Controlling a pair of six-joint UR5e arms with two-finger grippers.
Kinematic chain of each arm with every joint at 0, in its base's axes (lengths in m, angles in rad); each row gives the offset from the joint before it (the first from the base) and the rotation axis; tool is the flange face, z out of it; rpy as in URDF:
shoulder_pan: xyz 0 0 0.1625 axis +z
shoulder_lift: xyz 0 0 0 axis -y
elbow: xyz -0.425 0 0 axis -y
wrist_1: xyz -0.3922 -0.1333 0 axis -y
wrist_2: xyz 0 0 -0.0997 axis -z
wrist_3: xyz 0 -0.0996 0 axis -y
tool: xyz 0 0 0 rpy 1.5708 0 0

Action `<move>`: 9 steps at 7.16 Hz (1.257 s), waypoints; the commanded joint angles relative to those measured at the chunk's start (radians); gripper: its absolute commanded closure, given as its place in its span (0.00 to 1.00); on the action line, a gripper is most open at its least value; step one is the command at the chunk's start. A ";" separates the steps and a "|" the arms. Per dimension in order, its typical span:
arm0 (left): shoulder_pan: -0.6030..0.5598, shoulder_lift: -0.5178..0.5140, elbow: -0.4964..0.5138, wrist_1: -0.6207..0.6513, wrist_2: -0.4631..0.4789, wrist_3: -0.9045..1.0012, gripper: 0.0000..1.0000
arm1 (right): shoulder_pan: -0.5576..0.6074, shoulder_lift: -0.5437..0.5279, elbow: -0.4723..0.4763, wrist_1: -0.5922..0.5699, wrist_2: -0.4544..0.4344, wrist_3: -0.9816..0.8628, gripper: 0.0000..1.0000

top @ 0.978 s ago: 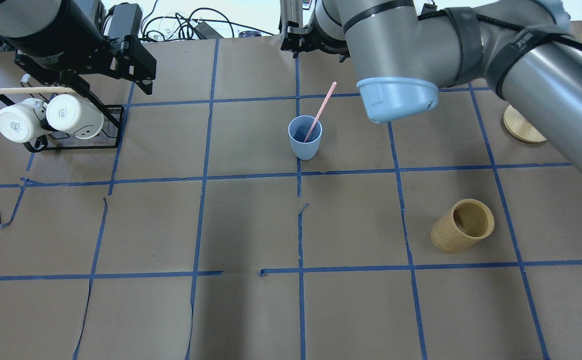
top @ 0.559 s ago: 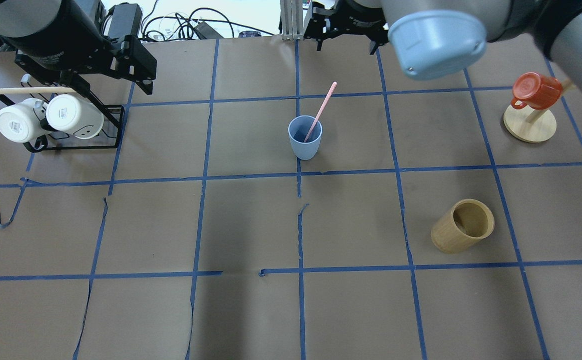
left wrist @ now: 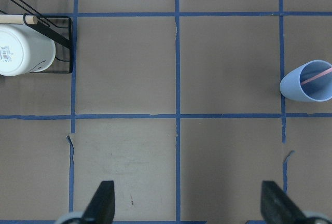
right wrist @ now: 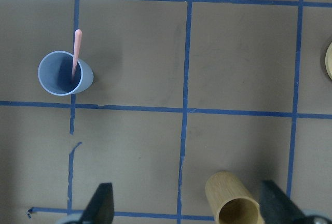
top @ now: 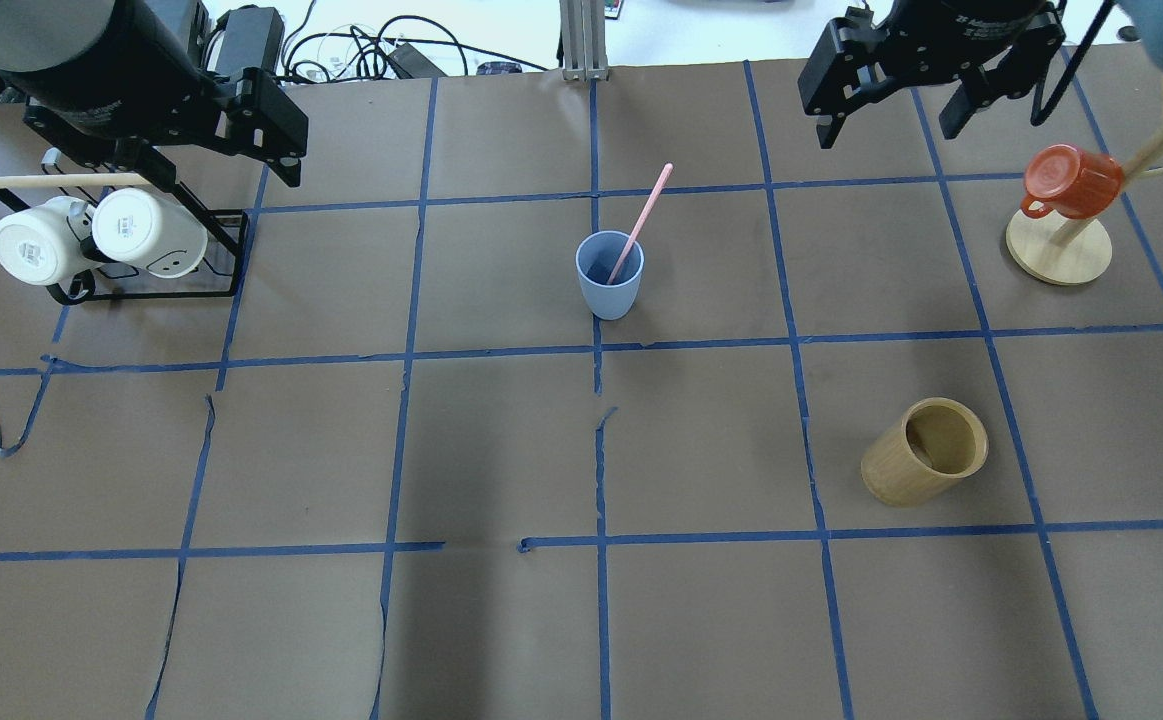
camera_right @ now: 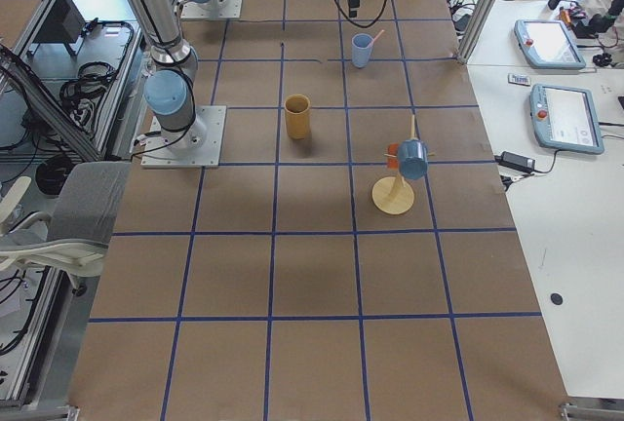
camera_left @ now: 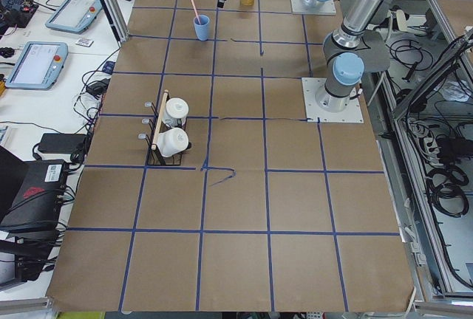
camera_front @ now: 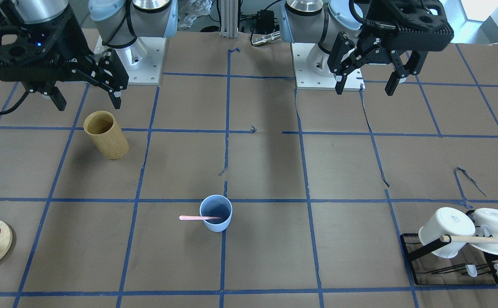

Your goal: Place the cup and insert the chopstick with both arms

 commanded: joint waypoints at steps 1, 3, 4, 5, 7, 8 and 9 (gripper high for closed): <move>0.001 0.000 0.000 0.000 0.000 0.000 0.00 | -0.014 -0.024 0.075 -0.045 -0.002 -0.037 0.00; 0.001 0.002 0.000 0.000 -0.001 0.001 0.00 | -0.016 -0.041 0.076 -0.040 -0.006 -0.068 0.00; -0.001 0.002 -0.002 0.000 0.000 0.001 0.00 | -0.017 -0.042 0.076 -0.040 -0.008 -0.066 0.00; -0.001 -0.001 0.000 0.000 -0.001 0.000 0.00 | -0.017 -0.044 0.076 -0.040 -0.008 -0.066 0.00; 0.002 0.002 0.000 0.000 0.003 0.001 0.00 | -0.019 -0.049 0.076 -0.042 -0.041 -0.066 0.00; 0.002 0.000 -0.002 0.000 0.003 0.001 0.00 | -0.019 -0.052 0.076 -0.043 -0.041 -0.066 0.00; 0.002 0.002 -0.002 -0.002 0.006 0.001 0.00 | -0.019 -0.050 0.076 -0.046 -0.041 -0.068 0.00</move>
